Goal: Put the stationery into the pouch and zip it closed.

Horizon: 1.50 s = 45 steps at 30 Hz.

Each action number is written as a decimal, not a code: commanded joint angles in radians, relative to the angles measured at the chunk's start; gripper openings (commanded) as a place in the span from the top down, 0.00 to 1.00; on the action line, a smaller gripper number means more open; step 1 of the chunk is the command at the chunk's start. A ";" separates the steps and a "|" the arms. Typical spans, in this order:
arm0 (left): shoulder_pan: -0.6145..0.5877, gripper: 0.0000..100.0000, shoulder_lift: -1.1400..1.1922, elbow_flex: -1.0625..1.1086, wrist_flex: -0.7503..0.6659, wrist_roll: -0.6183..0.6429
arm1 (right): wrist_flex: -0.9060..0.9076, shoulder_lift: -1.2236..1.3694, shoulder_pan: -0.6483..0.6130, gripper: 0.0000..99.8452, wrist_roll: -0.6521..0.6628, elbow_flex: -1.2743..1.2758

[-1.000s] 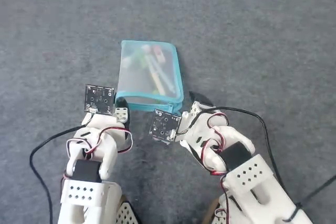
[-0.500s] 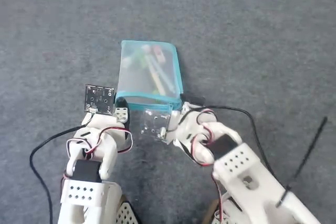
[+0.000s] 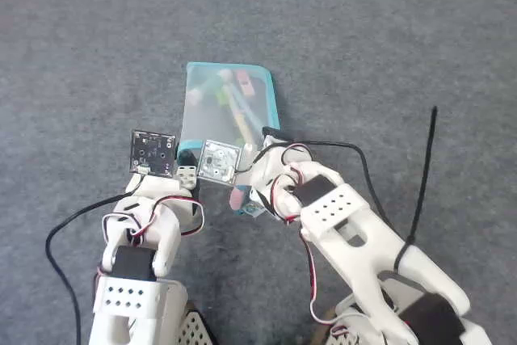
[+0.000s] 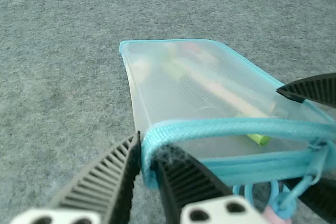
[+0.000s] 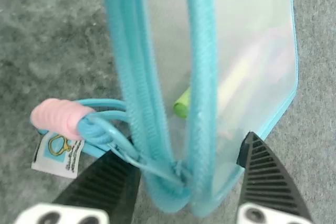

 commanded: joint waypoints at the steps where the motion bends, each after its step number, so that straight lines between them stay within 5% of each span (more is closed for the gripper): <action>1: 0.008 0.99 -0.018 -0.053 -0.002 -0.009 | -0.038 -0.001 0.002 0.82 -0.017 -0.074; 7: 0.008 0.99 -0.018 -0.053 -0.002 -0.009 | -0.039 -0.028 0.071 1.00 -0.104 -0.078; 17: 0.008 0.96 -0.020 -0.081 0.008 -0.009 | 0.031 -0.028 0.125 0.99 -0.150 -0.078; 22: 0.006 0.84 -0.023 -0.213 0.184 -0.009 | 0.081 -0.024 0.237 0.99 -0.253 -0.112; 32: 0.021 0.83 -0.331 -0.208 0.356 -0.100 | 0.188 -0.030 0.254 0.99 -0.358 -0.178; 45: 0.236 0.83 -0.129 -0.117 0.213 -0.121 | 0.357 -0.033 0.203 0.99 -0.365 -0.331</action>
